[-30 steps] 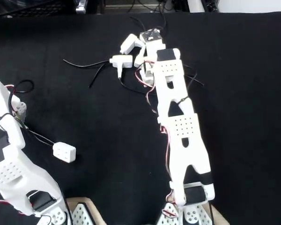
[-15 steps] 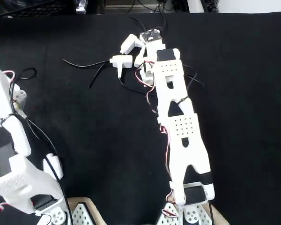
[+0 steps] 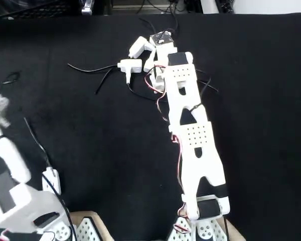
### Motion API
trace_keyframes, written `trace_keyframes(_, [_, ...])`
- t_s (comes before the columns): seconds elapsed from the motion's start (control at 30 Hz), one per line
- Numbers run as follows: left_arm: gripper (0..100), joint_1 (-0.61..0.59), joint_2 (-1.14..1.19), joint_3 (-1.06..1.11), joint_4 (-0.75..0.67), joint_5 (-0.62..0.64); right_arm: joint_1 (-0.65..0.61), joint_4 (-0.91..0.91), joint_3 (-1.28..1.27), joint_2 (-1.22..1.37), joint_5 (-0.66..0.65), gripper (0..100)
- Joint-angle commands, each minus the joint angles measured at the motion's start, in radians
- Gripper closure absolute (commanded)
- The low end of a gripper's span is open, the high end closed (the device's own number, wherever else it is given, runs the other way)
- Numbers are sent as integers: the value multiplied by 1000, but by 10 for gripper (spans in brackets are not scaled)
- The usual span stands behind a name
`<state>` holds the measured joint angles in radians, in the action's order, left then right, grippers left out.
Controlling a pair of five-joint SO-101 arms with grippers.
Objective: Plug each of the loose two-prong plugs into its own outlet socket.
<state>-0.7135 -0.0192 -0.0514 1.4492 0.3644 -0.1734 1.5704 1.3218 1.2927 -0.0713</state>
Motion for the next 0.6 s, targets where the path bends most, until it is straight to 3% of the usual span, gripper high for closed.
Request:
trace_keyframes(0.0, [971,-240,-49,-38,12,-31,-78,23,35,4,-9,547])
trace_keyframes(0.2, [971,-513,23,62,-91,-207,-249,198,199,8,-69,547])
trace_keyframes(0.57, [971,-860,262,102,-321,-431,-565,196,213,5,-164,547])
